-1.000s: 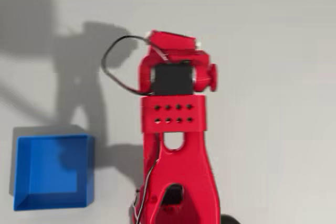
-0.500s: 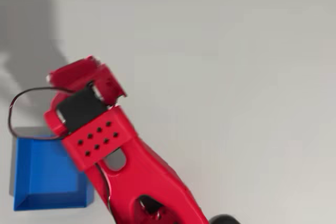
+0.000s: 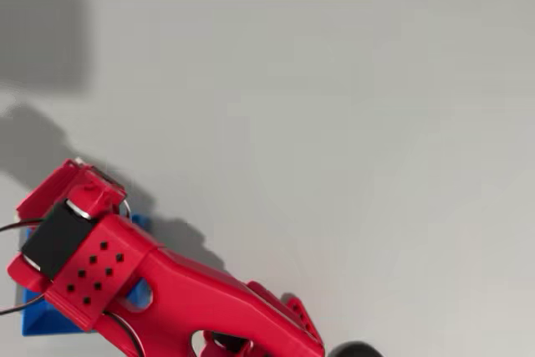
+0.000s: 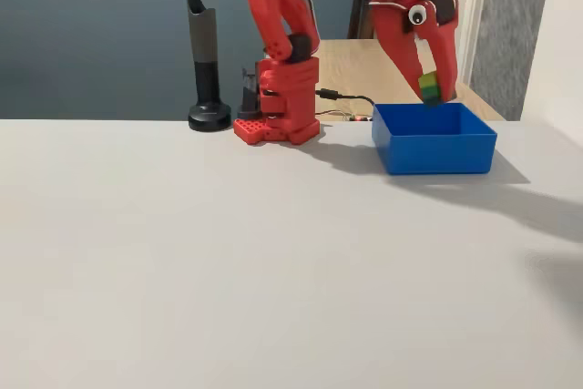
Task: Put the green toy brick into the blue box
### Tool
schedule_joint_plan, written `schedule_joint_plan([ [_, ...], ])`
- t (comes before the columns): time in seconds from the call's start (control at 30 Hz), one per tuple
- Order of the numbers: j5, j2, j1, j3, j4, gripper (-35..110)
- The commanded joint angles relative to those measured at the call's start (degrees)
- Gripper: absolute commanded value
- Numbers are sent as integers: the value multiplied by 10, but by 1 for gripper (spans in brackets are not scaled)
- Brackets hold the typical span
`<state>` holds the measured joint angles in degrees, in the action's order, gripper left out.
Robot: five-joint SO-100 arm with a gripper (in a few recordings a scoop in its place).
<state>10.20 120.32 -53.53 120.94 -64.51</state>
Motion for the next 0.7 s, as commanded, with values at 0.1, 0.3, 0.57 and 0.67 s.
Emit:
schedule_joint_plan([
  [0.1,1,30,-83,-7,-29,0],
  [0.3,-6,29,-126,2,-29,0],
  [0.57,-11,28,-133,19,-28,0],
  [0.67,-12,28,-132,21,-28,0],
])
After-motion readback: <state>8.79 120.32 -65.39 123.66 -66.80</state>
